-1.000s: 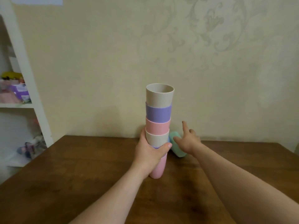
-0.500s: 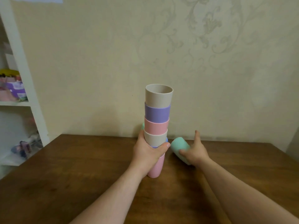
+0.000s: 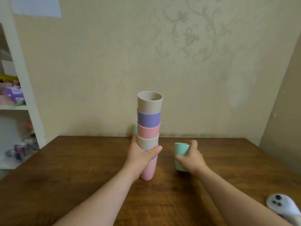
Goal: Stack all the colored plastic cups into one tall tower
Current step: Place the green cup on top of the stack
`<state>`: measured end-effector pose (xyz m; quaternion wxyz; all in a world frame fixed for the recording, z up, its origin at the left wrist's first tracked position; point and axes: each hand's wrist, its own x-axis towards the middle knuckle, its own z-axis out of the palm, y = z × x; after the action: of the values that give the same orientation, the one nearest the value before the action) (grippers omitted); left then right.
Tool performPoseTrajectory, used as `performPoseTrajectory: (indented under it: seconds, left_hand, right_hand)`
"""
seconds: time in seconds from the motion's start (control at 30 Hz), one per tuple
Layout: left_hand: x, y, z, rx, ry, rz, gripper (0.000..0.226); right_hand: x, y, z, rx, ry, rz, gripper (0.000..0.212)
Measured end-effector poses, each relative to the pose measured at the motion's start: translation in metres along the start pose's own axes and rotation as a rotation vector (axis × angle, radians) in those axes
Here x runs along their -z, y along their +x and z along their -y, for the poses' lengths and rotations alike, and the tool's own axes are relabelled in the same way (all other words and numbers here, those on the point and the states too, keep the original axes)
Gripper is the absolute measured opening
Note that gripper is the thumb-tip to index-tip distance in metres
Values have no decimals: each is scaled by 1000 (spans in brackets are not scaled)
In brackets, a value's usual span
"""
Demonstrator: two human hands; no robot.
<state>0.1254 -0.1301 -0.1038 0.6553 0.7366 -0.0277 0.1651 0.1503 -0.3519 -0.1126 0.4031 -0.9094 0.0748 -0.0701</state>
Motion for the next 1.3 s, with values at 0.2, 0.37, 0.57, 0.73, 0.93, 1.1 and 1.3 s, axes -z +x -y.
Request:
performPoseTrajectory:
  seconds: [0.2, 0.37, 0.57, 0.73, 0.93, 1.1, 1.3]
  left_hand:
    - [0, -10, -10, 35, -71, 26, 68]
    - [8, -2, -33, -17, -106, 3, 114]
    - [13, 17, -93, -113, -200, 2, 113]
    - [7, 20, -114, -128, -132, 7, 51]
    - [7, 16, -117, -153, -20, -62, 27]
    - [9, 12, -118, -131, 21, -67, 33]
    - [12, 11, -103, -129, 67, -3, 58]
  right_hand:
    - [-5, -27, -7, 49, 64, -17, 53]
    - [13, -36, 11, 104, 102, -2, 121]
    - [81, -22, 111, 220, 610, -259, 99]
    - [128, -38, 211, 441, 889, -222, 87]
    - [112, -68, 238, 576, 527, -115, 93]
    - [84, -63, 226, 543, 457, -58, 95]
    - [65, -54, 216, 507, 548, -23, 93]
